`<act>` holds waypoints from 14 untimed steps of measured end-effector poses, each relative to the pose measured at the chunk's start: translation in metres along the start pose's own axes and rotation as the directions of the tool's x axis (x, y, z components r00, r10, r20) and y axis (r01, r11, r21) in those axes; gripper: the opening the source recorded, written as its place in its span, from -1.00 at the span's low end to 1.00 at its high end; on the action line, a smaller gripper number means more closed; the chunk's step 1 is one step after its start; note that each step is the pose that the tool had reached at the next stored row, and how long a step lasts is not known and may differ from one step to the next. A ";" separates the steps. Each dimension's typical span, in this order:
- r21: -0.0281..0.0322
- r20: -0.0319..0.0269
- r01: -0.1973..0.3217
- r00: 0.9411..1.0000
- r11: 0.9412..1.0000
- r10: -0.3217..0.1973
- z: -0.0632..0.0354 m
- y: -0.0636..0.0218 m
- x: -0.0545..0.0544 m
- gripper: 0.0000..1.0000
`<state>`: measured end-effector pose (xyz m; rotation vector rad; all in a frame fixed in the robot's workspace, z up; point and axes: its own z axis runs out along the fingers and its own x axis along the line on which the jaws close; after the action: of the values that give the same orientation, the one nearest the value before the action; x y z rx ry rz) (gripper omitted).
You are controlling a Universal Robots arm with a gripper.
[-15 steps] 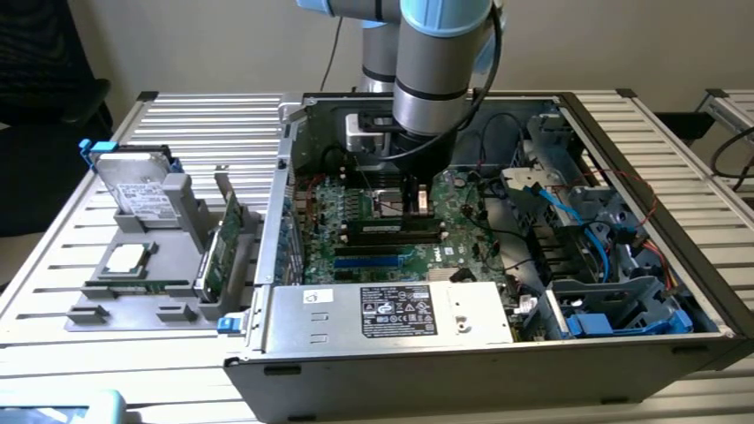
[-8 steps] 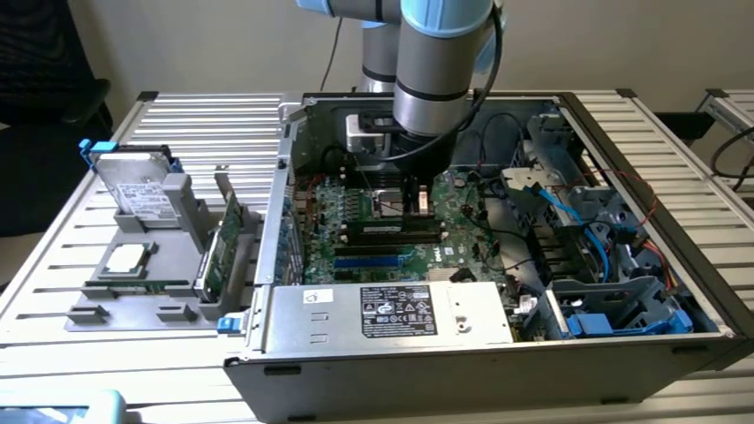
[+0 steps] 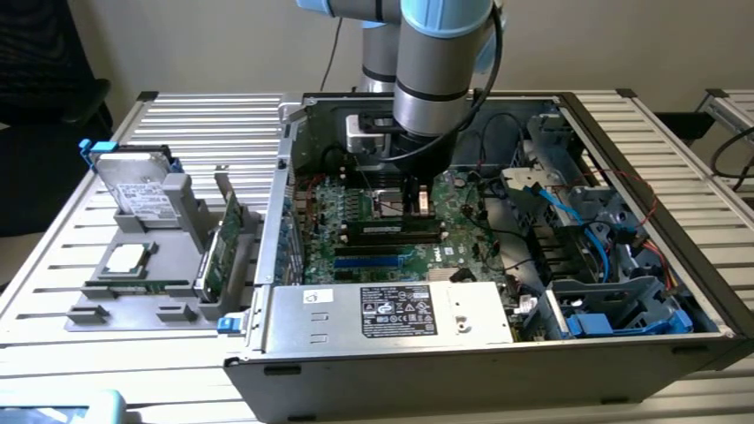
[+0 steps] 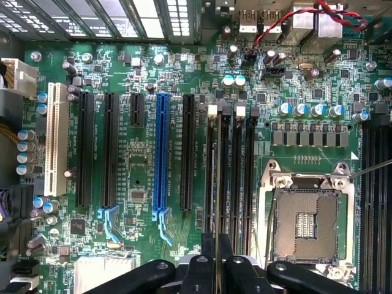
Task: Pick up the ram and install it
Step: 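Insert the ram into the slot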
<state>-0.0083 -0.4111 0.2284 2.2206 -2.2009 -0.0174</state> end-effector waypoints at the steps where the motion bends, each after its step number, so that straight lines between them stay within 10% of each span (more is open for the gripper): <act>1: 0.000 0.000 0.000 1.000 1.000 0.000 0.0000 0.0000 0.000 -0.73; 14: 0.000 0.000 -0.010 1.000 1.000 0.010 0.0006 -0.0001 0.000 -0.73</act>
<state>-0.0082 -0.4112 0.2278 2.2097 -2.2115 -0.0169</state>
